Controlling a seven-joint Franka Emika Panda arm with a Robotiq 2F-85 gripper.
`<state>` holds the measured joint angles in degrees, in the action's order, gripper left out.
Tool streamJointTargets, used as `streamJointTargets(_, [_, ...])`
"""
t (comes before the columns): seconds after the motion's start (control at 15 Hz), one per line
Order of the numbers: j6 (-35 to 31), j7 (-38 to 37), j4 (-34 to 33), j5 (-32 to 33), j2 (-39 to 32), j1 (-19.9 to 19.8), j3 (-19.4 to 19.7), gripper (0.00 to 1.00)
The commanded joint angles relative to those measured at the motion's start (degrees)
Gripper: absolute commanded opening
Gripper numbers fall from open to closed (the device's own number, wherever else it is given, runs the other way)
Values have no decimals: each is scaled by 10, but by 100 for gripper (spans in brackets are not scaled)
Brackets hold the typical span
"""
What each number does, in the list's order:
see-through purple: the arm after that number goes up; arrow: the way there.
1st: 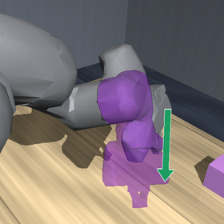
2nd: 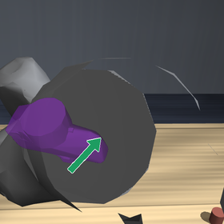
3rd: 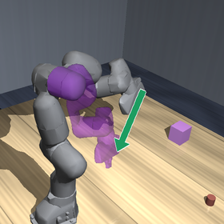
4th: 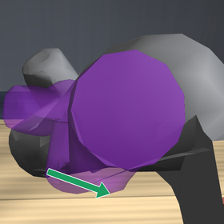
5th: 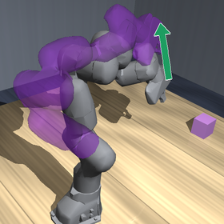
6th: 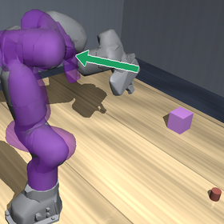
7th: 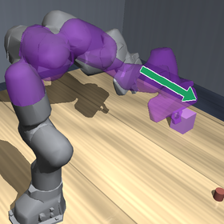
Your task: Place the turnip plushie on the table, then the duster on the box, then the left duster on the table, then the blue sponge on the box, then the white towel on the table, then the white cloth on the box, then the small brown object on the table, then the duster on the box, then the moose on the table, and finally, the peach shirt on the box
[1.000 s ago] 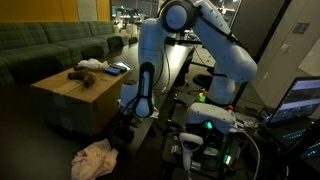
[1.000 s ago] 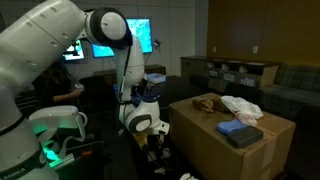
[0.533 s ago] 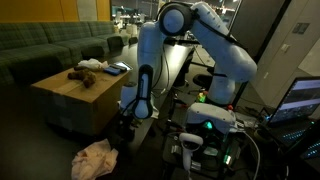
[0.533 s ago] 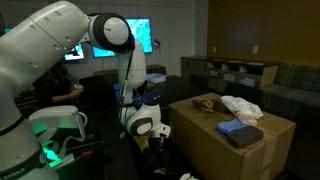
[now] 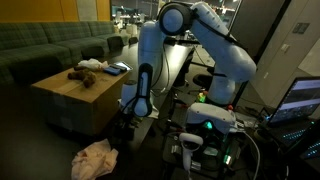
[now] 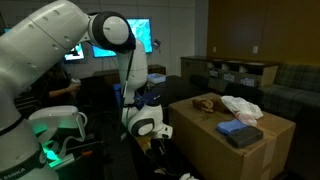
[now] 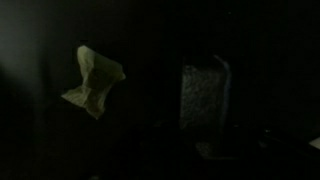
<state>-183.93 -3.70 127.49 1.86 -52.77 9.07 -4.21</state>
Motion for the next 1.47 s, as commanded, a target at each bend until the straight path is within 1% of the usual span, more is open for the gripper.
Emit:
streamJointTargets(0.0, [6,18,29,1,36,-7,-7,8])
streamJointTargets(0.07, [13,22,38,3,47,-12,-12,7])
streamJointTargets(0.33, [20,27,79,3,99,-8,-15,8])
streamJointTargets(0.4, [30,30,93,4,119,-12,-20,8])
streamJointTargets(0.53, [51,32,115,4,154,-8,-21,8])
streamJointTargets(0.87, [136,39,157,4,255,-5,-29,8])
streamJointTargets(1.07, [203,52,172,0,325,-18,-42,8])
streamJointTargets(1.13, [221,50,170,3,345,-13,-35,8])
streamJointTargets(1.4, [294,69,153,13,417,-18,-26,8])
